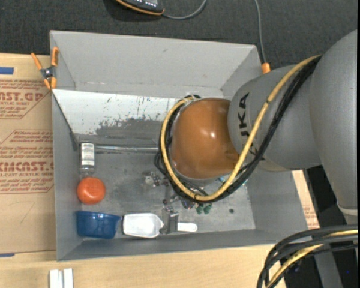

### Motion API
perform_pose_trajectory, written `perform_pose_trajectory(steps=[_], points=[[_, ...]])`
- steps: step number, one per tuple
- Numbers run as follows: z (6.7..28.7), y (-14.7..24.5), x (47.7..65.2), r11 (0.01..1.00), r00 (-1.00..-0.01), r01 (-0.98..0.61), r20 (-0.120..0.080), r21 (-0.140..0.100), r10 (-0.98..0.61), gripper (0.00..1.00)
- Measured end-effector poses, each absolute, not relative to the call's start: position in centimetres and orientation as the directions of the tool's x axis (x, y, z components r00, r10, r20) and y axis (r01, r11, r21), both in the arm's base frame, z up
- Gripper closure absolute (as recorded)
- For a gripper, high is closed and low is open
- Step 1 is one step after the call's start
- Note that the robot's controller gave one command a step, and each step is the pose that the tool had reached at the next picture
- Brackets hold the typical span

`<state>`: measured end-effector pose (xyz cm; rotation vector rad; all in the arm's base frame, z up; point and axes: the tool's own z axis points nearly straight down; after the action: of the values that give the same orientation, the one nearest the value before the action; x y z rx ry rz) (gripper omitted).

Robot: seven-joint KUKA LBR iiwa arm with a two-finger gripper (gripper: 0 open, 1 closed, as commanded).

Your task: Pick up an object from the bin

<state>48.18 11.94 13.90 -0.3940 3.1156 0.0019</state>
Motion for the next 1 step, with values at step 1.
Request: perform_pose_trajectory(steps=[1], points=[[11.64,13.66,48.08,0.953,-0.953,-0.303,0.002,0.002,-0.303,0.00]])
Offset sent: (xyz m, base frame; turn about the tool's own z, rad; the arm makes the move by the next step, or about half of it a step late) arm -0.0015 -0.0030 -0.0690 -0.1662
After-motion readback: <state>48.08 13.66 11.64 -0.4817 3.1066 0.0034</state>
